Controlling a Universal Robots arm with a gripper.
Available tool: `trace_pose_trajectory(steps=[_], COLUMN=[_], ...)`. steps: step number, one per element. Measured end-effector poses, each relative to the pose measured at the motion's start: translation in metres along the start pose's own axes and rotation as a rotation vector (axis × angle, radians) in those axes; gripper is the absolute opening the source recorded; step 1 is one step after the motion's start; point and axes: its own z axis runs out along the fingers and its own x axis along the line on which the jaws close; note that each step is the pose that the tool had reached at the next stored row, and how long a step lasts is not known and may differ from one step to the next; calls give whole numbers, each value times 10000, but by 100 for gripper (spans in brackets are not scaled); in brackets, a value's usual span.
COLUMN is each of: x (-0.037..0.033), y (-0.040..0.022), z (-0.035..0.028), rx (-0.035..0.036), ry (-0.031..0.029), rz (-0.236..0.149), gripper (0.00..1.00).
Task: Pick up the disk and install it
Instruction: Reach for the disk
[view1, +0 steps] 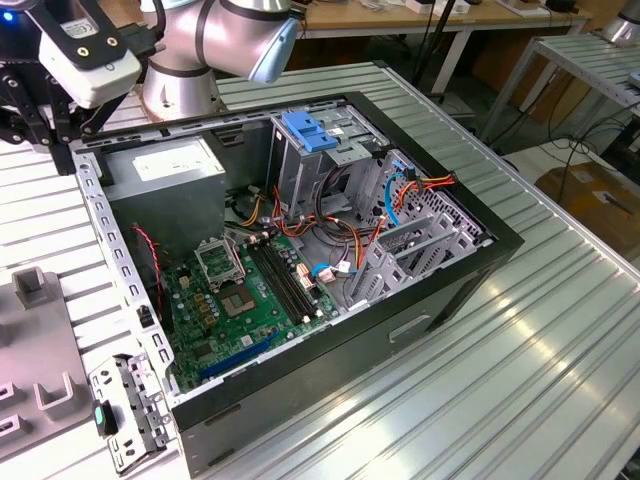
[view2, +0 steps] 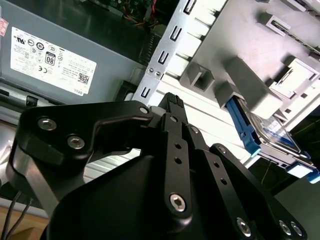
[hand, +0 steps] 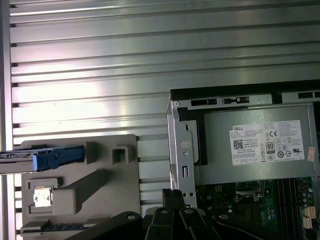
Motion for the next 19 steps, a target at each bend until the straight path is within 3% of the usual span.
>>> trace_pose_trajectory(steps=[13, 19], x=[183, 341], y=[-14, -4], z=[7, 10], rx=[3, 3], ry=[39, 41], rz=[1, 1], gripper=[11, 11])
